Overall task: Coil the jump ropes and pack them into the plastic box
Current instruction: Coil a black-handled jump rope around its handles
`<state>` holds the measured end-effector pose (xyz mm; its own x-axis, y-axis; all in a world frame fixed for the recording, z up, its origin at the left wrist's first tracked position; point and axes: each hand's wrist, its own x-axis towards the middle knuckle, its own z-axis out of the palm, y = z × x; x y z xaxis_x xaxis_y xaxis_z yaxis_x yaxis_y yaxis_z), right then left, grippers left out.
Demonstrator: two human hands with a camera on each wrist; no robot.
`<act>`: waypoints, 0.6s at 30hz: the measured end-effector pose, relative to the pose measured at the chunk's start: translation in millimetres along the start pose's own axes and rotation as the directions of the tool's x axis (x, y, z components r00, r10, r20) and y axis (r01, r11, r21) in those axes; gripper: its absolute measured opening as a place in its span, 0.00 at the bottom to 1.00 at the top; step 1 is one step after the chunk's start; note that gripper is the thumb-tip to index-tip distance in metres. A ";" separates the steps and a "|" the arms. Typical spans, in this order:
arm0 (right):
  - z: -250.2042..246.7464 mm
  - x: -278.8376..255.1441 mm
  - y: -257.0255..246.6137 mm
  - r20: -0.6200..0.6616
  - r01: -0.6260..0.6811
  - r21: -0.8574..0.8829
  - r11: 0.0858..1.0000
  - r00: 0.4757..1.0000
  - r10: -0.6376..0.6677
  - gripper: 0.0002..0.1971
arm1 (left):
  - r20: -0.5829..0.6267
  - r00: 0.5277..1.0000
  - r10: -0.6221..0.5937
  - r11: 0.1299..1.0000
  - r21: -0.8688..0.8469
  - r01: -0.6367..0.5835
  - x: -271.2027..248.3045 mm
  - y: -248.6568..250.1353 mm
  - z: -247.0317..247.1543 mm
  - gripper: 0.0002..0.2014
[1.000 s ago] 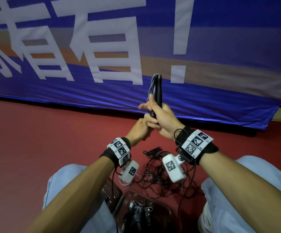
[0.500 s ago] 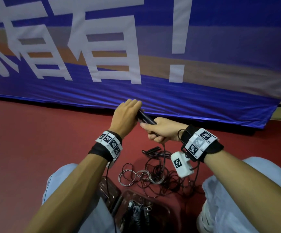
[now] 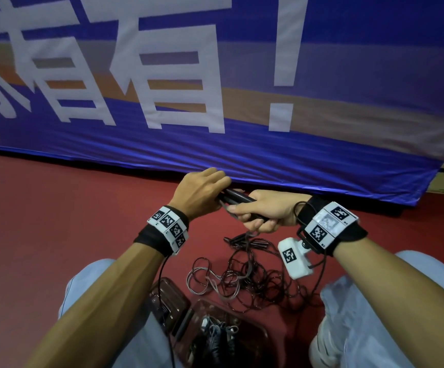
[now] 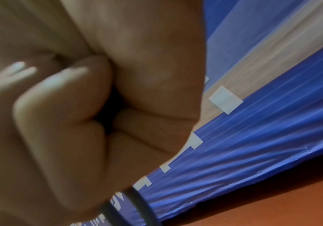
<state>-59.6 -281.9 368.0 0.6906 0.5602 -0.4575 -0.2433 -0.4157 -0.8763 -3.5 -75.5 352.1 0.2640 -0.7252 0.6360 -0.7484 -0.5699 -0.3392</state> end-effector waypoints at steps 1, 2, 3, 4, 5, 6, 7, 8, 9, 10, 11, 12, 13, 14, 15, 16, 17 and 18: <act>0.4 0.1 -0.4 0.018 -0.005 -0.003 1.000 1.000 0.005 0.22 | 0.012 1.000 -0.006 1.000 -0.026 0.006 -0.1 1.7 -1.1 0.04; 0.6 0.0 -1.1 0.036 -0.008 -0.007 1.000 0.999 0.009 0.22 | 0.015 0.999 -0.031 0.999 -0.040 0.031 -0.2 2.8 -1.0 0.09; 1.0 0.0 -1.6 0.047 -0.012 -0.007 1.000 0.999 0.012 0.22 | 0.008 0.998 -0.065 0.997 -0.038 0.065 -0.2 3.3 0.1 0.14; 0.9 0.9 -1.7 0.047 -0.017 -0.006 1.000 0.999 0.017 0.22 | 0.003 0.996 -0.091 0.996 -0.022 0.091 -0.3 2.9 1.3 0.19; 1.0 1.3 -2.1 0.045 -0.022 -0.003 1.000 0.999 0.022 0.22 | 0.004 0.995 -0.103 0.995 -0.005 0.103 -0.3 2.4 1.9 0.21; 0.9 2.4 -2.5 0.042 -0.029 0.002 1.000 0.999 0.029 0.22 | 0.012 0.995 -0.103 0.995 0.003 0.103 -0.6 1.6 2.8 0.22; 0.7 3.3 -3.0 0.039 -0.034 0.010 0.999 0.999 0.034 0.22 | 0.029 0.995 -0.100 0.995 0.007 0.100 -0.9 0.2 3.7 0.22; 0.2 3.8 -3.4 0.035 -0.038 0.021 0.999 0.999 0.037 0.22 | 0.055 0.993 -0.104 0.995 0.005 0.103 -0.9 -1.4 3.8 0.23; -0.5 5.0 -3.4 0.031 -0.038 0.034 0.999 0.999 0.036 0.22 | 0.085 0.990 -0.113 0.994 0.003 0.113 -1.5 -3.8 5.1 0.23; -1.2 5.2 -4.3 0.031 -0.034 0.053 0.998 0.999 0.033 0.22 | 0.109 0.986 -0.129 0.992 0.003 0.129 -1.5 -6.1 5.9 0.23; -1.9 6.3 -5.1 0.035 -0.031 0.082 0.996 0.999 0.028 0.22 | 0.130 0.981 -0.144 0.989 0.005 0.145 -1.7 -8.4 7.1 0.23; -2.1 6.8 -6.5 0.042 -0.029 0.121 0.992 0.999 0.024 0.23 | 0.149 0.977 -0.154 0.988 0.007 0.155 -1.8 -10.5 7.6 0.22; -2.9 8.3 -7.5 0.046 -0.025 0.171 0.985 0.999 0.017 0.26 | 0.164 0.973 -0.165 0.986 0.008 0.166 -1.7 -12.5 7.6 0.19; -3.9 9.1 -8.7 0.045 -0.014 0.231 0.973 0.999 0.003 0.31 | 0.185 0.965 -0.184 0.983 0.009 0.186 -1.6 -14.3 7.3 0.18; -5.9 10.4 -9.3 0.037 -0.002 0.296 0.955 0.999 -0.009 0.37 | 0.204 0.954 -0.218 0.976 0.025 0.218 -0.6 -15.9 6.8 0.19; -8.3 12.0 -8.9 0.027 0.006 0.361 0.933 0.999 -0.017 0.43 | 0.219 0.940 -0.261 0.965 0.059 0.254 0.5 -16.8 7.1 0.21; -10.1 13.1 -8.4 0.015 0.014 0.423 0.906 1.000 -0.023 0.49 | 0.238 0.921 -0.308 0.951 0.099 0.292 0.7 -17.2 7.9 0.24; -11.6 14.9 -7.1 0.000 0.028 0.484 0.875 0.999 -0.032 0.53 | 0.253 0.902 -0.349 0.937 0.128 0.326 0.8 -16.5 8.1 0.25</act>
<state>-39.7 -279.0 369.2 0.6981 0.5730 -0.4294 -0.5230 -0.0015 -0.8523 14.0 -69.8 352.6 0.6533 -0.5536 0.5165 -0.5370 -0.8197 -0.1993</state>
